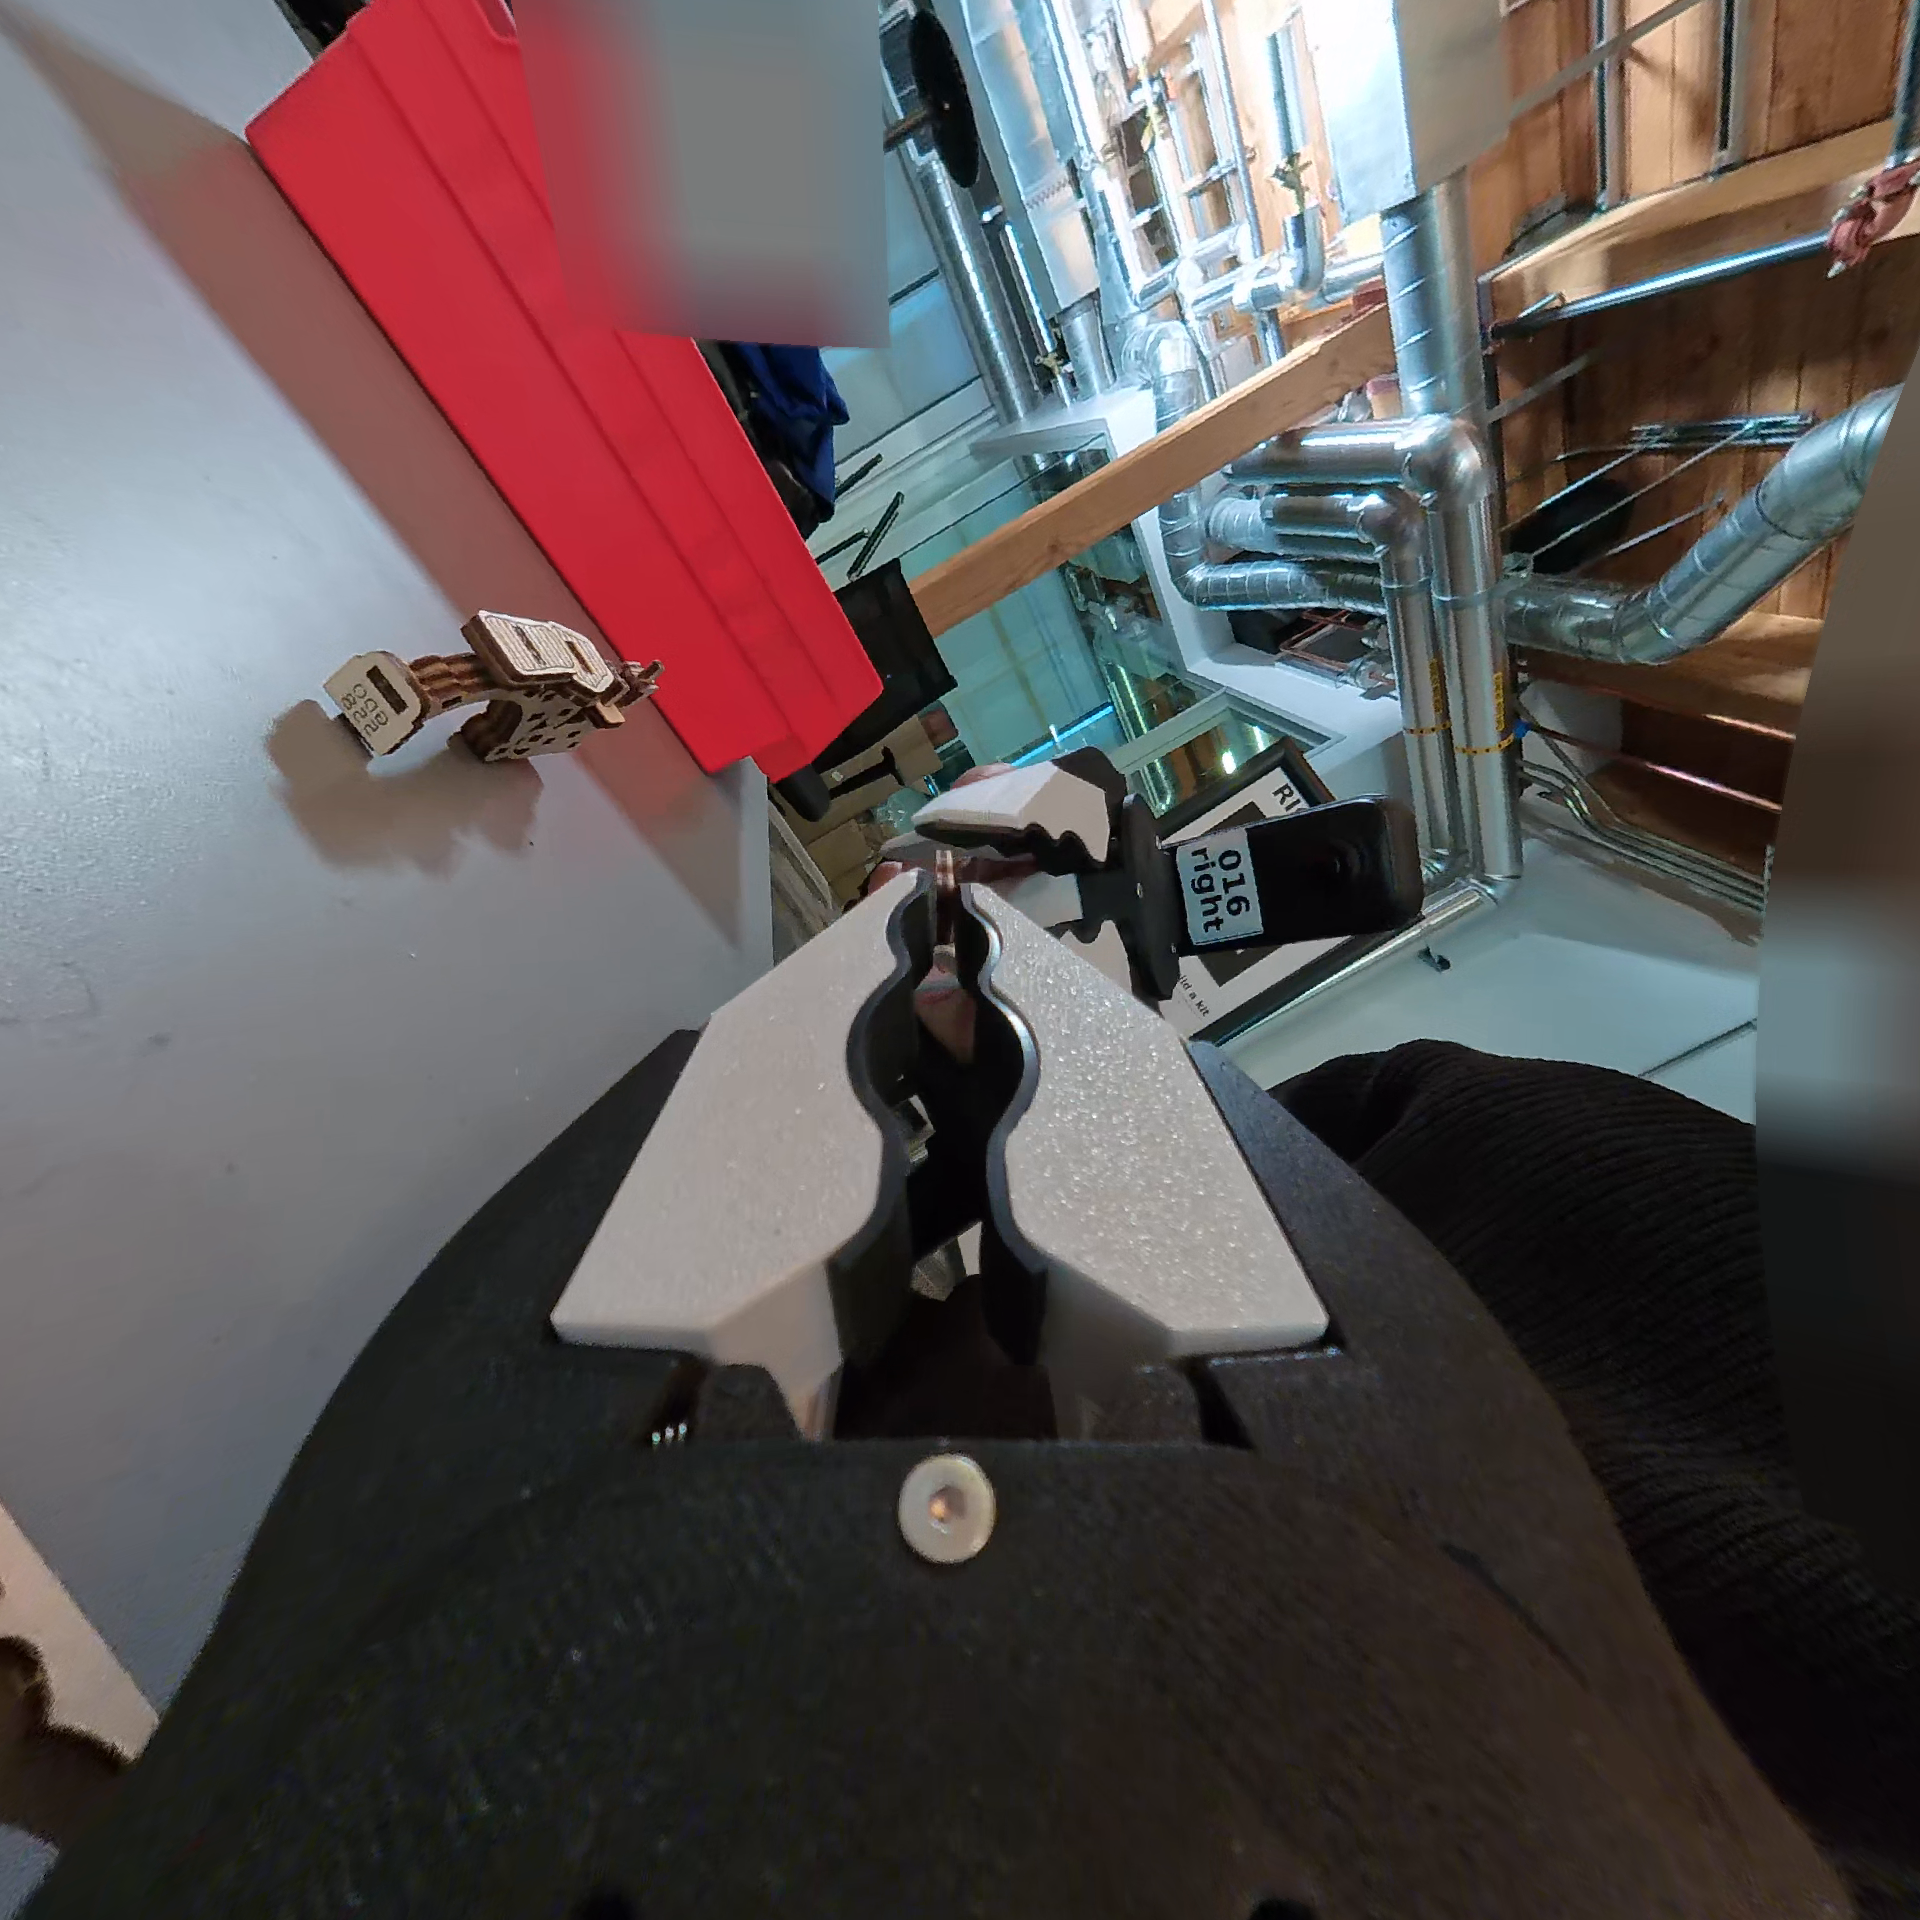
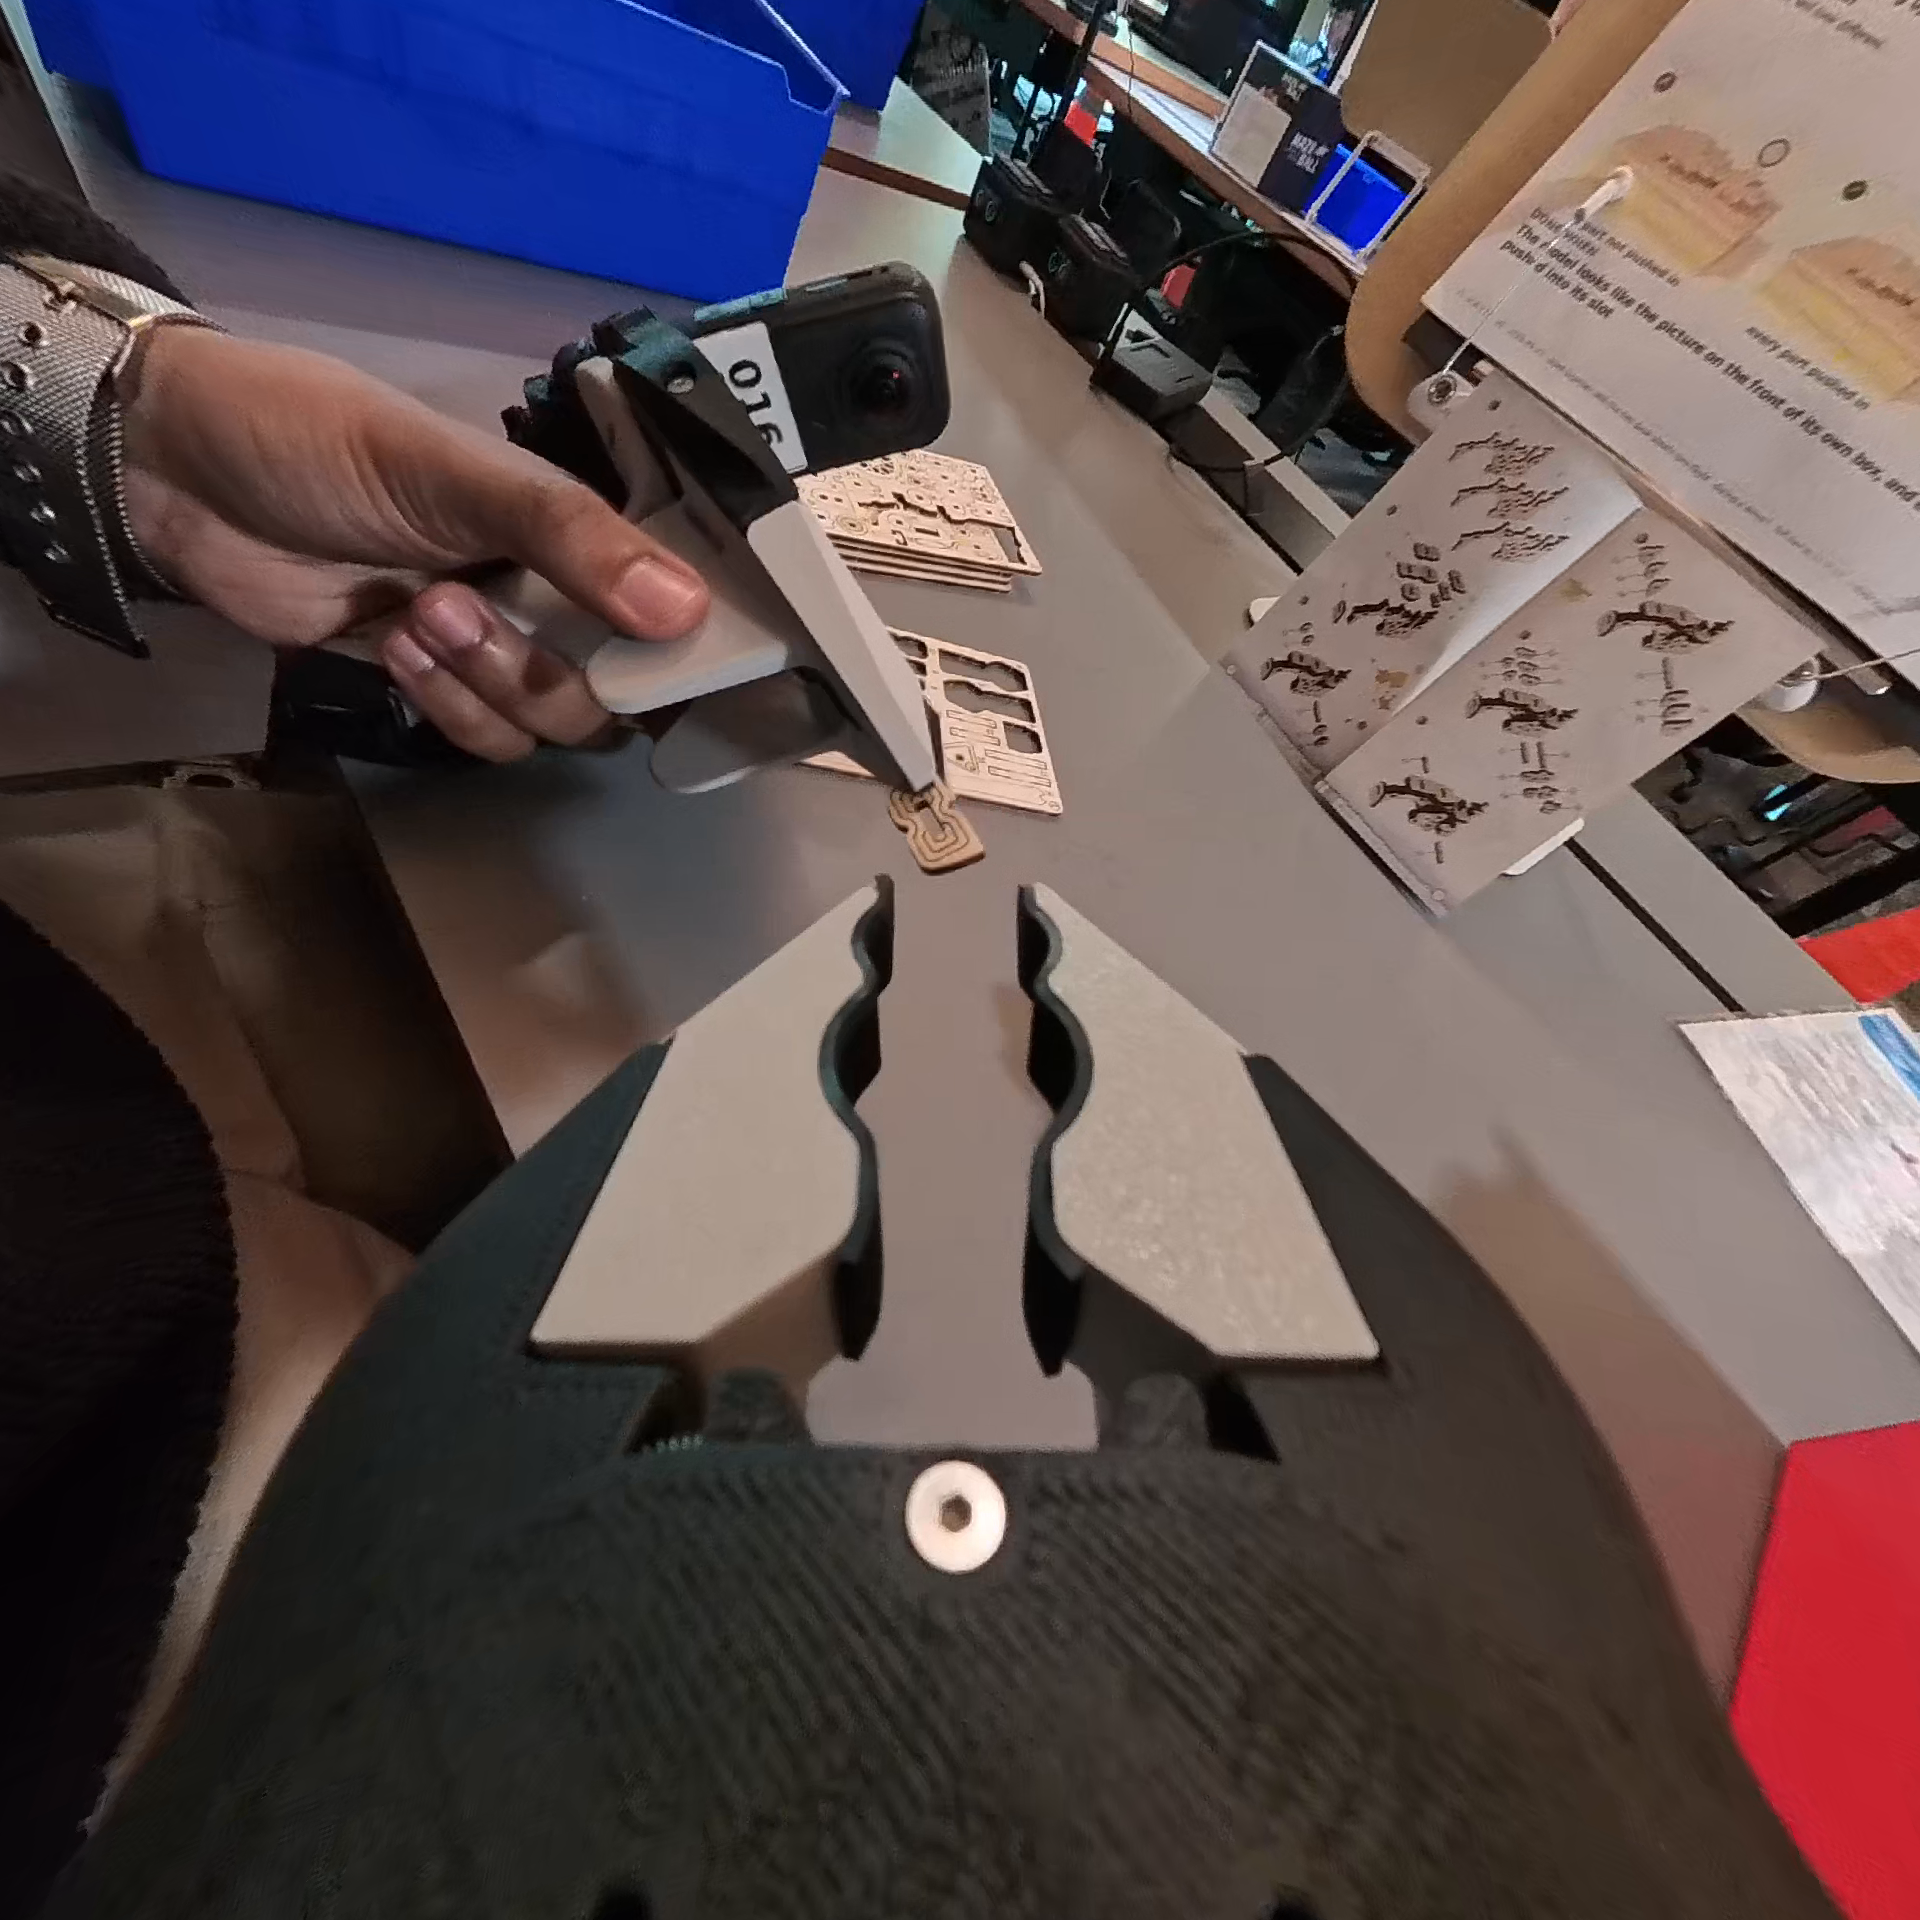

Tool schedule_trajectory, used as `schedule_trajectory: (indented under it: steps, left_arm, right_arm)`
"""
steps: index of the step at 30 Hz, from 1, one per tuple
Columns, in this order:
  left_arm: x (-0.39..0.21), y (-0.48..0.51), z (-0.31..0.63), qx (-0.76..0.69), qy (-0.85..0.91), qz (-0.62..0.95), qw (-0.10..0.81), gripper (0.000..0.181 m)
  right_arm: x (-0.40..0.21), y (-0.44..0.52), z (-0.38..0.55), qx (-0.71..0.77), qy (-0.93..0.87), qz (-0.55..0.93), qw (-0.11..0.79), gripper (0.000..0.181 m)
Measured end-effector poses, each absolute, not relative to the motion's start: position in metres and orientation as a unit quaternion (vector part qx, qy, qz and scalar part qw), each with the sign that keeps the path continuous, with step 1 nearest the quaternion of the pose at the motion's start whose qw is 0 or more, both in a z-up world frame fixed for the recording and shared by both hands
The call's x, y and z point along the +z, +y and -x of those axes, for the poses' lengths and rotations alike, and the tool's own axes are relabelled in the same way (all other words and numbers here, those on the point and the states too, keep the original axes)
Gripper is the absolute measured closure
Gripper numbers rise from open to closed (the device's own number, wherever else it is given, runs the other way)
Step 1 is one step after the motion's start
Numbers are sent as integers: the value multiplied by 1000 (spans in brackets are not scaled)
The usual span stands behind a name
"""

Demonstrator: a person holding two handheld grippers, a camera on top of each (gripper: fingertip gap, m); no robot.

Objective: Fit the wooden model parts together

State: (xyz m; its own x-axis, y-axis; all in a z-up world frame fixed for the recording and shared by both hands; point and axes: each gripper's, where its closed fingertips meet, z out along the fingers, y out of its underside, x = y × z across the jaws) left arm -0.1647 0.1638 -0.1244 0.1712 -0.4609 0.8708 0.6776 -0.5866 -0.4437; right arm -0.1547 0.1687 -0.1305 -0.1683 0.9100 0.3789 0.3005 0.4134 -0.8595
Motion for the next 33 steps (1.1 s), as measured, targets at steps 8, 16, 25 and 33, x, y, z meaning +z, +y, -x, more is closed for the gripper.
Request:
schedule_trajectory:
  steps: [8, 16, 25, 33]
  left_arm:
    - [-124, 165, 169, -634, -95, 620, 452, 181]
    - [-121, 165, 171, -616, -86, 625, 472, 180]
    - [-122, 165, 173, -627, -96, 617, 465, 180]
    - [-122, 165, 174, -629, -99, 614, 466, 181]
  right_arm:
    - [-127, 218, 143, 301, -645, 498, 496, 151]
    - [-129, 194, 151, 437, -590, 557, 388, 153]
    - [-132, 210, 146, 456, -566, 573, 378, 157]
    - [-134, 208, 148, 481, -553, 580, 356, 157]
